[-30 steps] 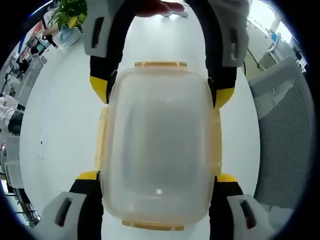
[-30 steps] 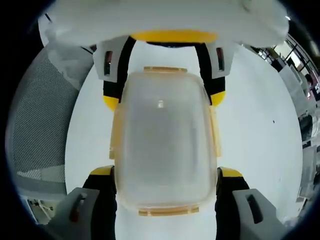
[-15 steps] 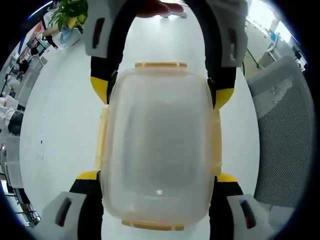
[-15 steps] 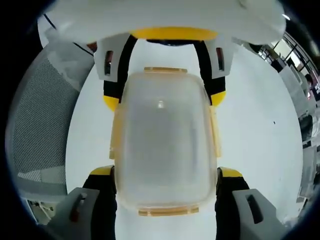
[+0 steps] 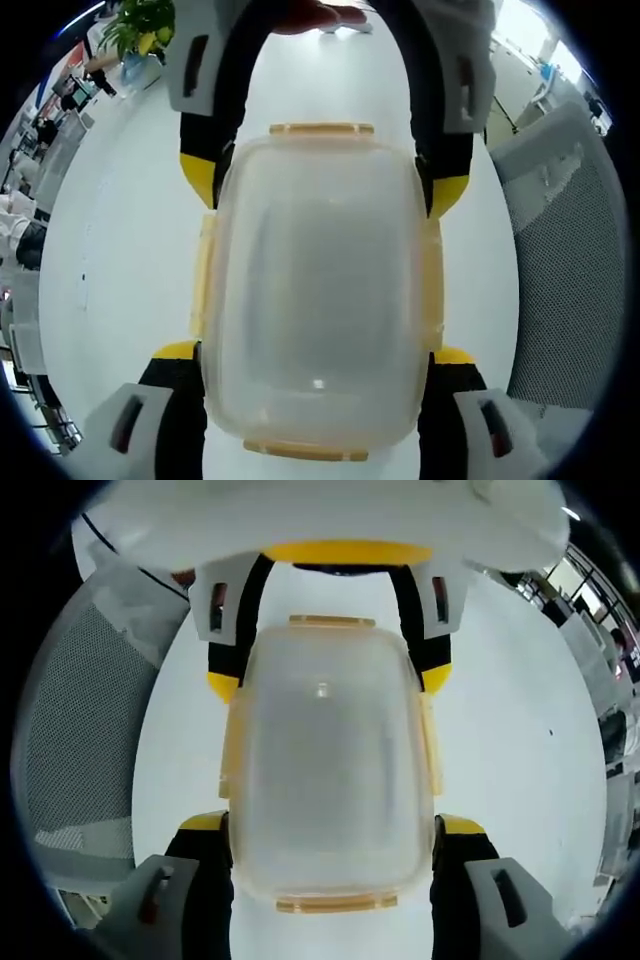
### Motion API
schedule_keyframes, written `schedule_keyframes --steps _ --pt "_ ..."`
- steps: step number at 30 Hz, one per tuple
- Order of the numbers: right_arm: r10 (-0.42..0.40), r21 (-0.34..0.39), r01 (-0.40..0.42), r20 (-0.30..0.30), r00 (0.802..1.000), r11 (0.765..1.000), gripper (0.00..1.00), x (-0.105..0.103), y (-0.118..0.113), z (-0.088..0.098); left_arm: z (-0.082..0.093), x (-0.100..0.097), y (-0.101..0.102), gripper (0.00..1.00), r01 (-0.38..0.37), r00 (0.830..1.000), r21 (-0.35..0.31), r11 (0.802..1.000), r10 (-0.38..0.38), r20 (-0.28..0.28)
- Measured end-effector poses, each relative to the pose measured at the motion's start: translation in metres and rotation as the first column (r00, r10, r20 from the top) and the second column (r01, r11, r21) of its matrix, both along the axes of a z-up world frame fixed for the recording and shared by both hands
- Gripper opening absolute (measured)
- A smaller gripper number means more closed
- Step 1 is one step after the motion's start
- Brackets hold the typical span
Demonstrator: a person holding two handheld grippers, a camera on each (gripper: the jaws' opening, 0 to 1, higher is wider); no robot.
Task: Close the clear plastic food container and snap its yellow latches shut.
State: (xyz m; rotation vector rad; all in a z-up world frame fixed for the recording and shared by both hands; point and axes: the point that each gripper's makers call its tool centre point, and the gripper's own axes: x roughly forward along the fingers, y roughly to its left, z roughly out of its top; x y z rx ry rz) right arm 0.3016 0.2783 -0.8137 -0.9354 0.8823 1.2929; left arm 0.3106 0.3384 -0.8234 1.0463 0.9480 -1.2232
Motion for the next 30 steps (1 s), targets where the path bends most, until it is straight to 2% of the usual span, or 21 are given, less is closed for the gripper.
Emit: schedule_keyframes --steps 30 --pt "0.016 -0.005 -0.016 -0.005 1.0 1.0 0.8 0.0 0.038 -0.001 0.0 0.001 0.036 0.87 -0.012 1.0 0.005 1.0 0.012 -0.003"
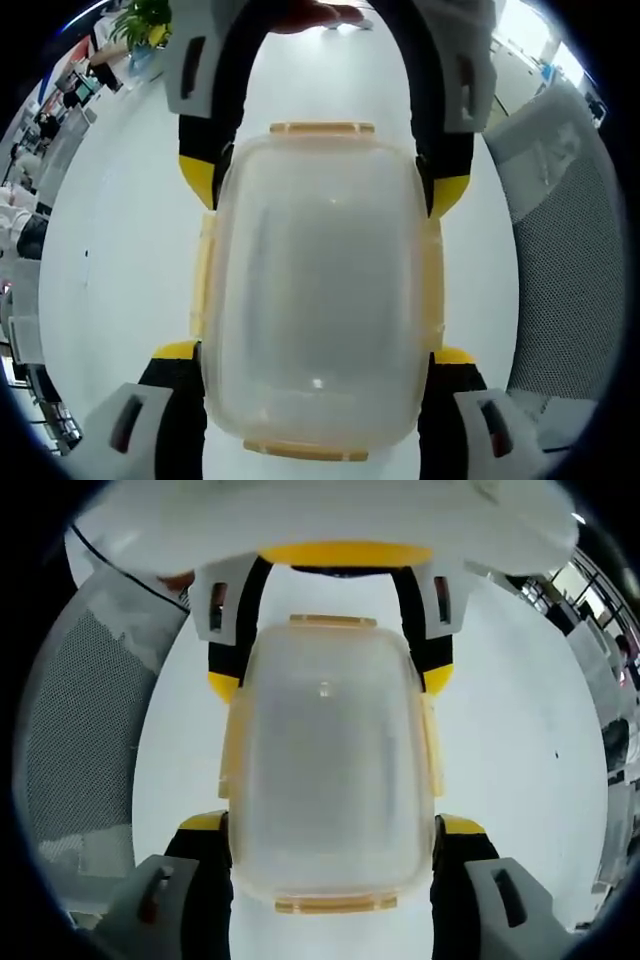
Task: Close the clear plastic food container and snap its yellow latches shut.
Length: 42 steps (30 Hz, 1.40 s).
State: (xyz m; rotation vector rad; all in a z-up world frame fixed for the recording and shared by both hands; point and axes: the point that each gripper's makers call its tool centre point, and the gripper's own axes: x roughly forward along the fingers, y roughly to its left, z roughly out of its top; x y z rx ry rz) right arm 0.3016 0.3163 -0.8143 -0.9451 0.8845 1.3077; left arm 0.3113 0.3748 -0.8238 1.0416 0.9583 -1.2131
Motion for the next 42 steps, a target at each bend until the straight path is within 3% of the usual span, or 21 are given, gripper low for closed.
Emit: schedule_keyframes --steps 20,42 --pt "-0.01 0.013 0.01 -0.003 1.0 1.0 0.8 0.001 0.027 0.001 0.001 0.002 0.026 0.87 0.01 1.0 -0.001 1.0 -0.01 -0.001" --pt "-0.018 -0.007 0.018 -0.009 1.0 1.0 0.8 0.003 0.028 0.0 0.002 0.004 0.027 0.87 0.019 1.0 -0.016 1.0 -0.019 -0.001"
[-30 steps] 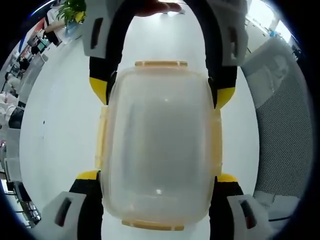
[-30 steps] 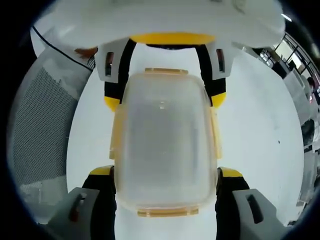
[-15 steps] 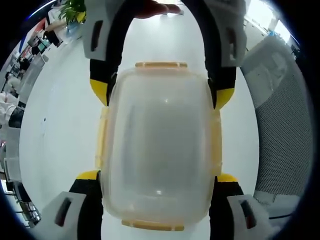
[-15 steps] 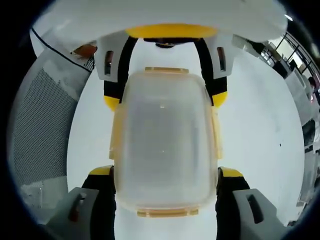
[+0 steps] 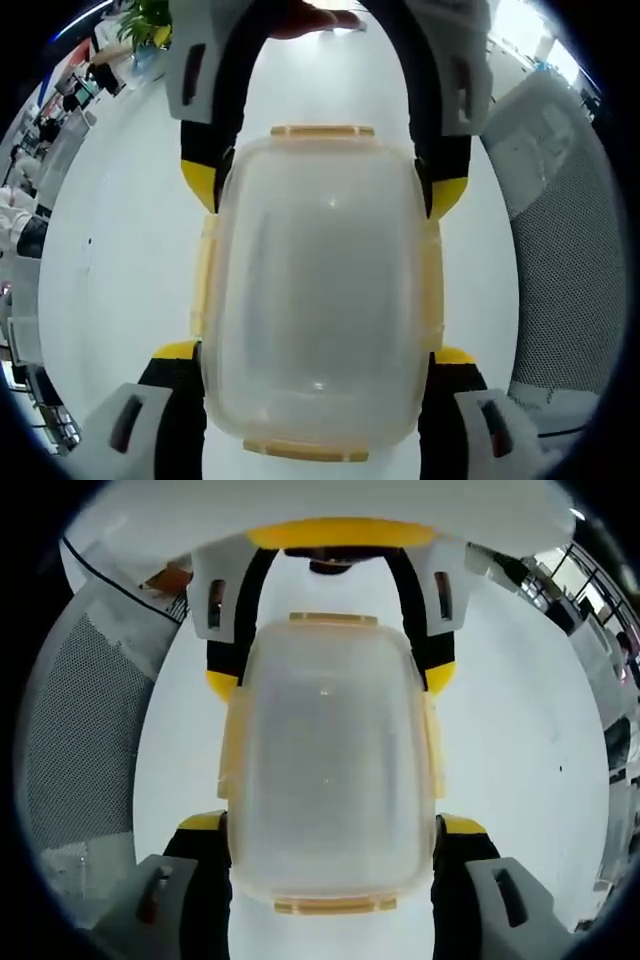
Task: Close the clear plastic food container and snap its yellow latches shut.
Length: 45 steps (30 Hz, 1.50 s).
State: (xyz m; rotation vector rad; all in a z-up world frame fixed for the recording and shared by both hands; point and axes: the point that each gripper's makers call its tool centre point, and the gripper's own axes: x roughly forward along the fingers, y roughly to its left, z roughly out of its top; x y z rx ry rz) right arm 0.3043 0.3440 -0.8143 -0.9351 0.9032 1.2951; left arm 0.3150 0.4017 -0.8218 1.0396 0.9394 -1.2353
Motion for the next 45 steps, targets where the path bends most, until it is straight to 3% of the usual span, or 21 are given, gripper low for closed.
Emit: schedule_keyframes --steps 45 --pt "0.005 0.002 -0.005 -0.003 1.0 1.0 0.8 0.032 0.0 0.0 0.0 0.031 0.001 0.87 -0.001 1.0 -0.002 1.0 0.001 0.0"
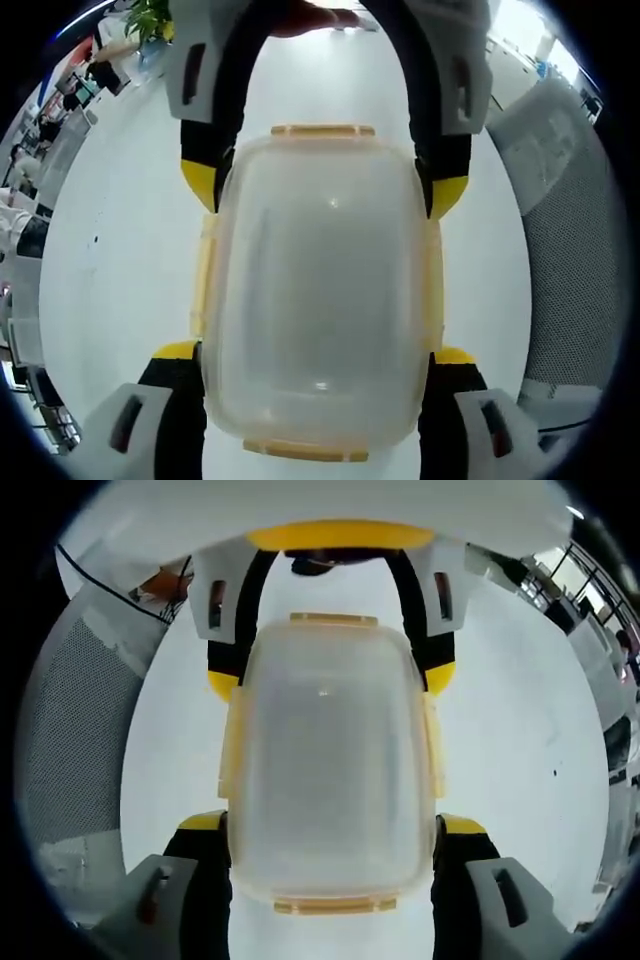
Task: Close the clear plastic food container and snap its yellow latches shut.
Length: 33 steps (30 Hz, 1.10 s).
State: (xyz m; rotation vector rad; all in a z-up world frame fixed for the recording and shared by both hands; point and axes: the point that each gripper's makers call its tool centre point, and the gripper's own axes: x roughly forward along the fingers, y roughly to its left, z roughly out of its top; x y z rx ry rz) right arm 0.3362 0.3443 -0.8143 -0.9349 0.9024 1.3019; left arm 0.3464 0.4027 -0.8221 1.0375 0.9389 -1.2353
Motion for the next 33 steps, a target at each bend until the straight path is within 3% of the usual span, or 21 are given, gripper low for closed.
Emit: schedule_keyframes --steps 33 --pt "-0.008 0.007 0.008 -0.001 1.0 1.0 0.81 0.022 -0.001 0.001 0.001 0.023 -0.002 0.87 0.012 1.0 0.004 1.0 -0.012 -0.002"
